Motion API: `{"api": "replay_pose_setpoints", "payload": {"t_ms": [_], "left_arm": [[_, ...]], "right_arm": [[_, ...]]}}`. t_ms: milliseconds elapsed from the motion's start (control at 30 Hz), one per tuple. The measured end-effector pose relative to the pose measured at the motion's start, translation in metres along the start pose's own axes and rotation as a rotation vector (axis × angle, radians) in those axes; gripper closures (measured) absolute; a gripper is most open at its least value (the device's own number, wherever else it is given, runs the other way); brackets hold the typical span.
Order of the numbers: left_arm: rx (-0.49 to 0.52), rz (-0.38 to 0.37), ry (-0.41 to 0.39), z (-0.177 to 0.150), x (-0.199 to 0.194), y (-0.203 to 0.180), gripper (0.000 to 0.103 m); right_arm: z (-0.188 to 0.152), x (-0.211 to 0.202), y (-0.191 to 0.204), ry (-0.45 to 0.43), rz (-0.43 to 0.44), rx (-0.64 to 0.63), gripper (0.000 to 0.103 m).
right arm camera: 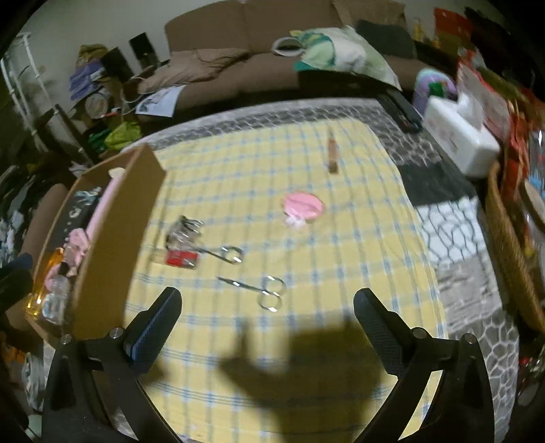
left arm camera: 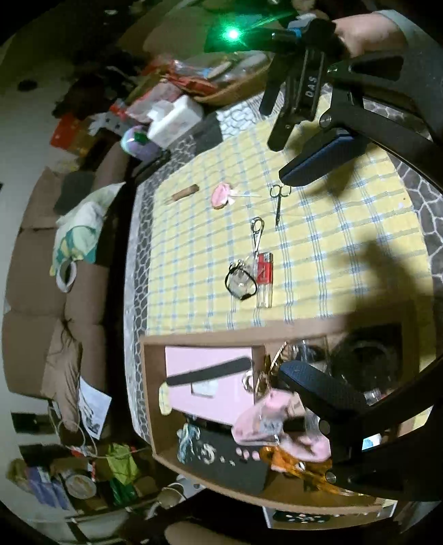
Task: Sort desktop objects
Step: 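Grasp the clear pouch with black cord with the left tool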
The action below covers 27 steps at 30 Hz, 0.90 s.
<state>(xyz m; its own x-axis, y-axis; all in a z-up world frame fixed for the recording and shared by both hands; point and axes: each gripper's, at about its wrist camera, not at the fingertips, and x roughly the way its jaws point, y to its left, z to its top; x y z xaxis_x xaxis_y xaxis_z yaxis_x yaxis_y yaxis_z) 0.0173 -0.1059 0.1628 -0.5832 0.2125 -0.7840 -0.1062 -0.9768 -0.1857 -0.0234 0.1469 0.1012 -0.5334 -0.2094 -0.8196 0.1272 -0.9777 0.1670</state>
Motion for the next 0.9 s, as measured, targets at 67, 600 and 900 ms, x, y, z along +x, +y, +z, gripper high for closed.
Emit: {"api": "replay_pose_setpoints", "payload": {"t_ms": [67,600,900], "left_arm": [[0.023,0.014,0.022,0.005,0.015,-0.008,0.000],[0.282,0.235,0.230,0.042,0.168,-0.055,0.043],[0.218,0.242,0.316,0.041,0.216,-0.044,0.084]], "right_arm": [[-0.007,0.006,-0.009,0.006,0.000,0.009,0.000],[-0.014,0.050,-0.048,-0.016,-0.014,-0.016,0.000],[-0.010,0.062,-0.052,0.000,0.033,-0.019,0.000]]}}
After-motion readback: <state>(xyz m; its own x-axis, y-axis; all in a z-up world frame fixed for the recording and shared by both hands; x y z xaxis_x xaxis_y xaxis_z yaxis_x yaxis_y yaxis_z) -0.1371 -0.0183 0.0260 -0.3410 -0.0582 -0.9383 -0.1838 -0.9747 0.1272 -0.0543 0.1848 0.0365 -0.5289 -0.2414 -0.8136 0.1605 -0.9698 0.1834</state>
